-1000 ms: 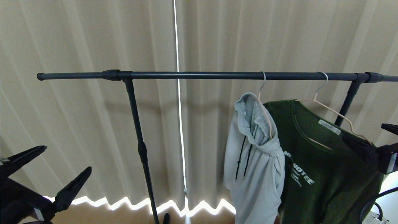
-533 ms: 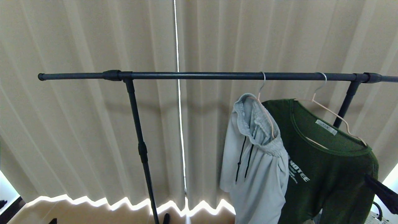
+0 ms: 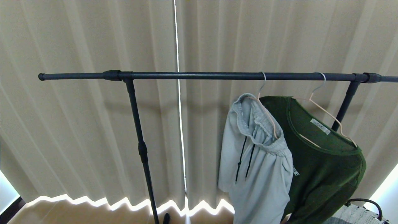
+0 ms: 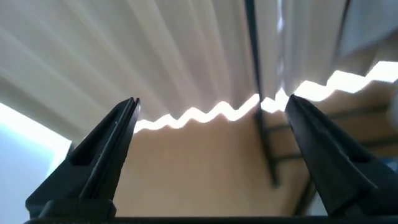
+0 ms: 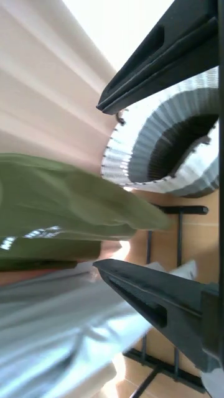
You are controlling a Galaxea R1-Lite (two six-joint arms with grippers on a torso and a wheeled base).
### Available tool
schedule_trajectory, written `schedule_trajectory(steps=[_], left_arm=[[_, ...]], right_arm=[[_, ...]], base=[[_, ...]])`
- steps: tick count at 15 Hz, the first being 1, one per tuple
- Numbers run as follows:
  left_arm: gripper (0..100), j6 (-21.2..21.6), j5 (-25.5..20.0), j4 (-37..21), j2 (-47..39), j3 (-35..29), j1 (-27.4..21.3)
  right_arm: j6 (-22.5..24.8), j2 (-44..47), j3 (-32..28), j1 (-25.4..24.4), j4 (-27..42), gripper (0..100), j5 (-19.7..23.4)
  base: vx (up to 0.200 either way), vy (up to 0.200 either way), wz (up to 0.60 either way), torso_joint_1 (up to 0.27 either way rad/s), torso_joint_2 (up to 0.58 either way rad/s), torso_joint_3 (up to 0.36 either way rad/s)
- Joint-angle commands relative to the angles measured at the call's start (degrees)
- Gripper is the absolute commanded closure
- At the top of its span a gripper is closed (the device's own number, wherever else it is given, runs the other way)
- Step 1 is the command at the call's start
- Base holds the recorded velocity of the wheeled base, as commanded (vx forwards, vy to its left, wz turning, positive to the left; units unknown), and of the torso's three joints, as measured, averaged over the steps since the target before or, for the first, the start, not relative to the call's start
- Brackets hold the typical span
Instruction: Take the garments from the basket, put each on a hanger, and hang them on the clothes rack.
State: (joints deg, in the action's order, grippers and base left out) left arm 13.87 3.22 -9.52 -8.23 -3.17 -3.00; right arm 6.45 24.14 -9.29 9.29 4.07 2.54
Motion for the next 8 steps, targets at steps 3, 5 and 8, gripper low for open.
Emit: schedule_trajectory(steps=[3, 5, 8], left_arm=[[0, -0.6, 0.5, 0.1, 4.8, 0.7, 0.9], [0, 0.7, 3.7, 0.6, 8.1, 1.0, 2.7], [0, -1.4, 7.4, 0.7, 8.0, 1.1, 2.7]], right_arm=[[-1.9, -18.6, 2.5, 0.0, 9.0, 0, -1.0], [-3.9, -18.5, 7.5, 0.0, 0.9, 0, -1.4], [-3.3, -18.4, 9.3, -0.9, -4.2, 0, -0.7]], base=[[0.000, 0.000, 0.00, 0.000, 0.00, 0.000], [0.000, 0.000, 0.00, 0.000, 0.00, 0.000], [0.000, 0.000, 0.00, 0.000, 0.00, 0.000]])
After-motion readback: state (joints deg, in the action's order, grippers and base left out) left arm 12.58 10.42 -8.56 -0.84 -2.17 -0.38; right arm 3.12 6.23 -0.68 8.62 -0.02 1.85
